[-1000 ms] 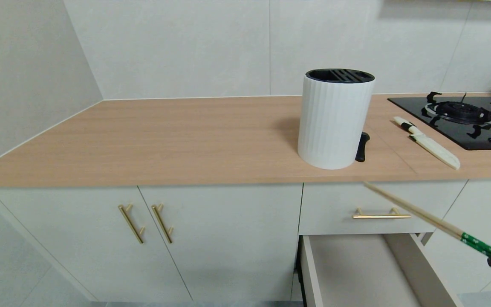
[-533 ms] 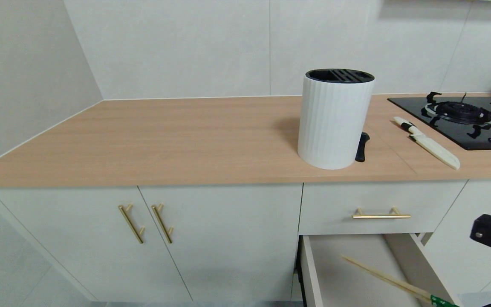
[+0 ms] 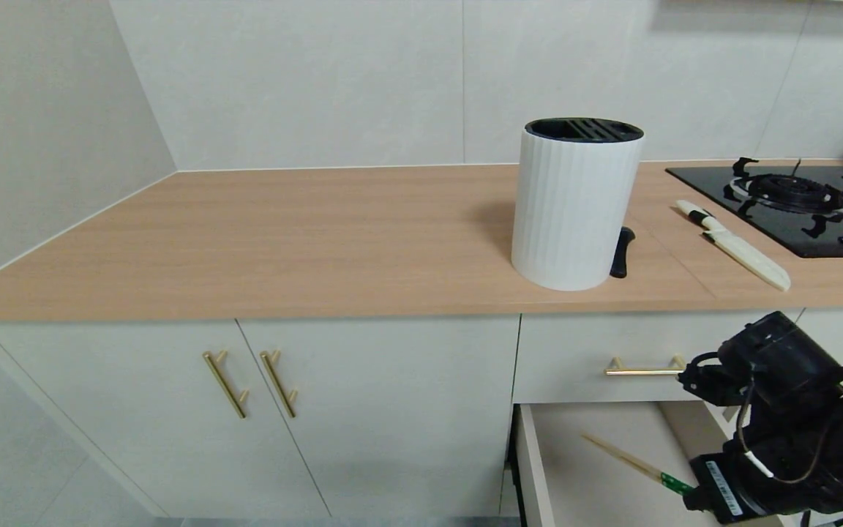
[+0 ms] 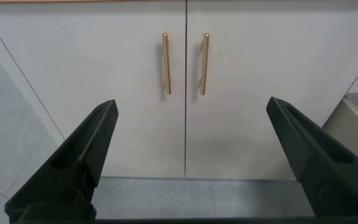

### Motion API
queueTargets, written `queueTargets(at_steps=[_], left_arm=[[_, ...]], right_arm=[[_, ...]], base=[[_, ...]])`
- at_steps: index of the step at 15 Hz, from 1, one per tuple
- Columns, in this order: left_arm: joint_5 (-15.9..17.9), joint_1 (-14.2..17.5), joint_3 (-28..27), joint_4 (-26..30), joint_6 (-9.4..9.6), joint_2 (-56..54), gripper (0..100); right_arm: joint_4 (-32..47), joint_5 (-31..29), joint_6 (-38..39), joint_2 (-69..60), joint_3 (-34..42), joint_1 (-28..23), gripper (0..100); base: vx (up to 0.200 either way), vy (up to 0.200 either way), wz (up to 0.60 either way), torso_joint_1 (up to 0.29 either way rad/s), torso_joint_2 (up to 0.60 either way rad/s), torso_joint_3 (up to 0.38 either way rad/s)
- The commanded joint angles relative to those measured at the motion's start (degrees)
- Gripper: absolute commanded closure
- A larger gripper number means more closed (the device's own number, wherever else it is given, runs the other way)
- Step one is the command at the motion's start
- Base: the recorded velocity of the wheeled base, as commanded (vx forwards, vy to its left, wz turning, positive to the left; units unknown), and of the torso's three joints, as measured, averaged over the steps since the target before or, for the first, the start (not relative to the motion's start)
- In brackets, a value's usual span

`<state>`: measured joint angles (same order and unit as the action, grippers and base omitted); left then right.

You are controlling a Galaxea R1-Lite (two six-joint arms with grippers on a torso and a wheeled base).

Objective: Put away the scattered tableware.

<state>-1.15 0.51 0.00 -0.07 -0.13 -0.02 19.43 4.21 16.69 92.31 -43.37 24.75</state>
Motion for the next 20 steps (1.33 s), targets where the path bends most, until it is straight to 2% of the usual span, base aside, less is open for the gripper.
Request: queueTargets(at_steps=[1,3,9,20], left_arm=[[0.0,0.02,0.0,-0.01,-0.04,0.02,0],[0.0,0.02,0.0,-0.01,-0.04,0.02,0],[0.0,0.02,0.0,-0.01,-0.04,0.02,0],[0.0,0.02,0.0,-0.01,0.05,0.02,0]], right_arm=[[-3.0,-0.25,2.38,6.83,1.1,0.21,100],[-6.07,-0.43,4.23,8.5,1.19,0.21,100],[-8.01,-4.29,5.72,8.42,2.15,2.15,100],[-12.75,-7.19,5.64,8.15,4.88,3.11,100]], base=[[0.0,0.0,0.0,0.0,0.0,0.0],[0.0,0.0,0.0,0.0,0.0,0.0],[0.0,0.0,0.0,-0.017,0.05,0.03],[0.0,0.0,0.0,-0.137,0.44,0.297]])
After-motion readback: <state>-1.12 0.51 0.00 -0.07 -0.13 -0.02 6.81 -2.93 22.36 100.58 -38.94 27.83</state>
